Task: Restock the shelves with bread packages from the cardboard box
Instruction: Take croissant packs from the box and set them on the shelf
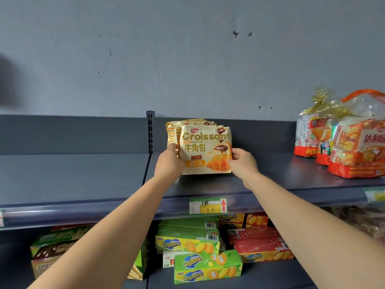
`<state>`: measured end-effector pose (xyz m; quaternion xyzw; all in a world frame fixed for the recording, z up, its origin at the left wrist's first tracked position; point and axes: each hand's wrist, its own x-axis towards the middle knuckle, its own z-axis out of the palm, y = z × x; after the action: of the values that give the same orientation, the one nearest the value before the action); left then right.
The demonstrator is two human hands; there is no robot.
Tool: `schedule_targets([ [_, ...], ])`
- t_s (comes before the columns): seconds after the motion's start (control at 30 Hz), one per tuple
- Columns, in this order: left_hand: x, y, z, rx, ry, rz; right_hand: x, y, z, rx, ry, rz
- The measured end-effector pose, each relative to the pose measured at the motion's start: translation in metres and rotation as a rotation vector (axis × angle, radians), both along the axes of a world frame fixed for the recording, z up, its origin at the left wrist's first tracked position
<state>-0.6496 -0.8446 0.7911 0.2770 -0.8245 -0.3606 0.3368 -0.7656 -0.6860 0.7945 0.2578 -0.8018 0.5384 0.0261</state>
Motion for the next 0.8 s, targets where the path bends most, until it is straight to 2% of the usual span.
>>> schedule_targets([
  [0.33, -0.001, -0.003, -0.004, -0.13, -0.176, 0.004, 0.006, 0.0, -0.001, 0.108, -0.028, 0.079],
  [0.8, 0.018, 0.005, -0.007, -0.114, -0.202, -0.045, 0.021, 0.016, -0.004, 0.181, 0.052, 0.013],
])
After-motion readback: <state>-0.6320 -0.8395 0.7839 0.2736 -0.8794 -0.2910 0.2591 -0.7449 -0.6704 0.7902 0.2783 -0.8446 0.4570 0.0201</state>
